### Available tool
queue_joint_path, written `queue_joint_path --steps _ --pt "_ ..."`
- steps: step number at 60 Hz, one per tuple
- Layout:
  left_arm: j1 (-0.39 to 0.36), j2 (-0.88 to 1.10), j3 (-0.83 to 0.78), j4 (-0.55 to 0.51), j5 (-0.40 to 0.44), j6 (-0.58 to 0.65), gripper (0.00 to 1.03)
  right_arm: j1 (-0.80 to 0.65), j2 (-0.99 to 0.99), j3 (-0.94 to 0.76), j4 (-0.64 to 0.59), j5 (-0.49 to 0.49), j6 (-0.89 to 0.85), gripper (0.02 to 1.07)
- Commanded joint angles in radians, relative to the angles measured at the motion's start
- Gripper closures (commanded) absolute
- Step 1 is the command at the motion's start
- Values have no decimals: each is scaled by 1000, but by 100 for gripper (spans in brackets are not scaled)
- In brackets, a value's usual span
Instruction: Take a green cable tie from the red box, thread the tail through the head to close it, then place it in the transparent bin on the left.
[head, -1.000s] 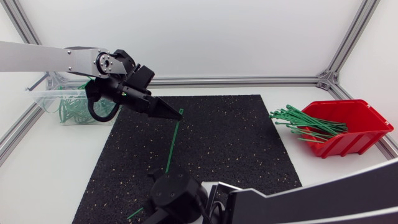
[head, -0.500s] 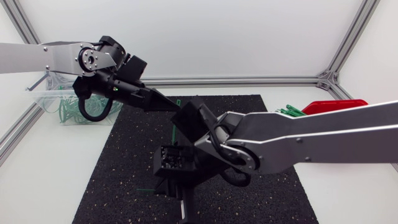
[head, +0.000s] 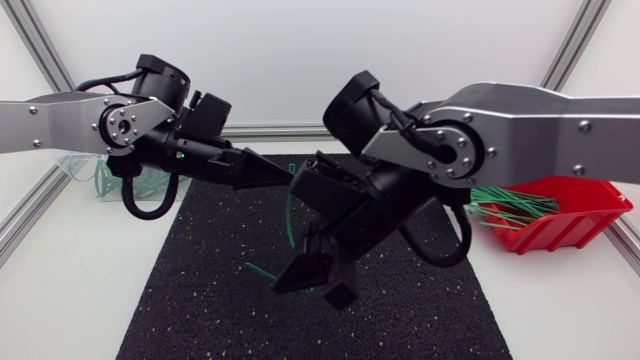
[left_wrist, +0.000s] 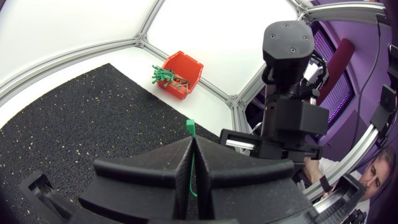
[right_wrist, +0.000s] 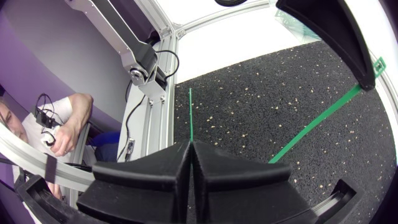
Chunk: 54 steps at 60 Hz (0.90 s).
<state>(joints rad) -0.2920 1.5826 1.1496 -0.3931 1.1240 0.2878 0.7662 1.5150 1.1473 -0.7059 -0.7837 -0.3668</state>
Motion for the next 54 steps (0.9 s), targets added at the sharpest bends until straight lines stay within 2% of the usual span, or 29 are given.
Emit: queue_joint_path --steps 1,5,14,22,33,42,49,54 --pt "-13 -39 -34 8 3 -26 100 -18 -47 17 -53 -15 2 102" --pt "-16 -46 -41 17 3 -36 100 -57 -30 52 -130 -66 5 102" --pt "-29 -59 -56 33 3 -39 100 -117 -70 55 -170 -61 37 102" --pt "-41 -81 -77 63 3 -56 100 -131 -39 84 -274 -72 48 102" --pt "-52 -167 -185 266 3 -191 100 -122 -42 108 -302 -84 83 102" --pt "-53 -210 -241 399 5 -300 100 -100 -90 115 -276 -86 143 102" --pt "-50 -220 -272 470 5 -371 100 -76 -127 103 -250 -97 310 102" --pt "-52 -225 -307 573 8 -477 100 -81 -128 108 -248 -123 431 102"
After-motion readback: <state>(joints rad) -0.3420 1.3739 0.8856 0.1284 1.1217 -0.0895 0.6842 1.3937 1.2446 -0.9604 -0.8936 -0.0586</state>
